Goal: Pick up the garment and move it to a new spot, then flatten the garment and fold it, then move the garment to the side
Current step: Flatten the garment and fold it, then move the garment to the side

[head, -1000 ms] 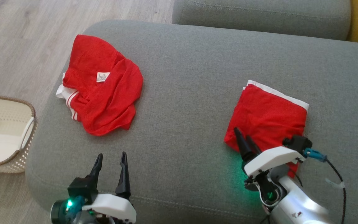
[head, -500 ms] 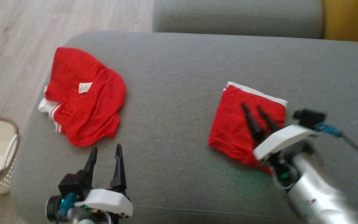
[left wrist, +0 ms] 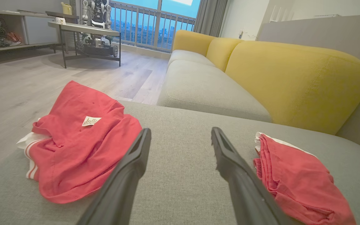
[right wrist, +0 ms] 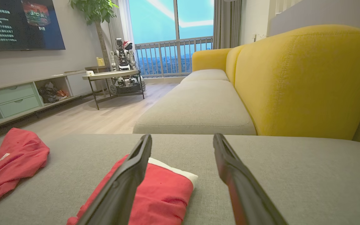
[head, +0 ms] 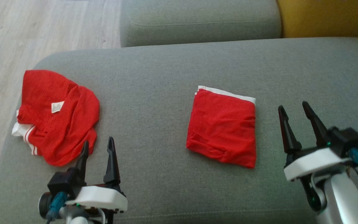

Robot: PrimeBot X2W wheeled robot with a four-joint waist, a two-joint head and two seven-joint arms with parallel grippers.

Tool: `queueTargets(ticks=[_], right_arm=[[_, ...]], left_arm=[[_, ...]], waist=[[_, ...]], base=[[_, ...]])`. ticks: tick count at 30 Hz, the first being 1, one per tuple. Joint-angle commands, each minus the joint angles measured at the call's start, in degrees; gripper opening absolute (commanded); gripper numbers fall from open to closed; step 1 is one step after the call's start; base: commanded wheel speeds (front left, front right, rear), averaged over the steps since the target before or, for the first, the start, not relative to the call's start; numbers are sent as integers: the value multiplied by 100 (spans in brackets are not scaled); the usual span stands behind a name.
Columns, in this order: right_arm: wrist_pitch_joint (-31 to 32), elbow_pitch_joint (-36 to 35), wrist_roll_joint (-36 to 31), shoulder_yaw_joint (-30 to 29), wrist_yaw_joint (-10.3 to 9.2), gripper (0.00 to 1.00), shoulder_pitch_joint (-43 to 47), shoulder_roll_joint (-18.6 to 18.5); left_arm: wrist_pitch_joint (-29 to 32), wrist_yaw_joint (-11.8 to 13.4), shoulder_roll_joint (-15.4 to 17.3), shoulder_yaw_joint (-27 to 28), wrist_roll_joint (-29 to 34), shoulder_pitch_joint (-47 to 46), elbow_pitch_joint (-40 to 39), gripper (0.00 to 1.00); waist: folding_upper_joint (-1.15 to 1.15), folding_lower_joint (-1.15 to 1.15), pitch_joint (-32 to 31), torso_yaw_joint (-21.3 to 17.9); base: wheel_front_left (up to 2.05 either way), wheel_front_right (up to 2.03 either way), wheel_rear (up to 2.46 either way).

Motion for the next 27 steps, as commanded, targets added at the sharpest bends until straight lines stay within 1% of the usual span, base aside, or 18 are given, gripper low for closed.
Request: queueTargets(ticks=[1, 5, 10, 14, 17, 27], right_arm=[[-59, -260, -102, 67, -1, 100, -64, 54], [-59, -631, -537, -237, -1, 100, 349, 271], [-60, -831, -766, -494, -1, 100, 771, 408], [-60, -796, -646, -508, -1, 100, 888, 422], [-60, -731, -551, -537, -1, 100, 932, 424], [-60, -646, -444, -502, -1, 100, 896, 425]], left_arm=[[-70, 1, -11, 214, 17, -174, -219, 100], [-70, -55, -11, 241, 91, -94, -206, 100], [-70, -149, -11, 228, 231, 108, -1, 100], [-70, -164, -11, 245, 267, 204, 78, 100], [-70, -181, -11, 223, 429, 219, 122, 100], [-70, -170, -11, 188, 449, 220, 90, 100]], waist=[[0, 0, -2, -39], [0, 0, -13, -135], [0, 0, -45, -174], [0, 0, -64, -160], [0, 0, -77, -135], [0, 0, -70, -114]], base=[[0, 0, 0], [0, 0, 0], [0, 0, 0], [0, 0, 0], [0, 0, 0], [0, 0, 0]])
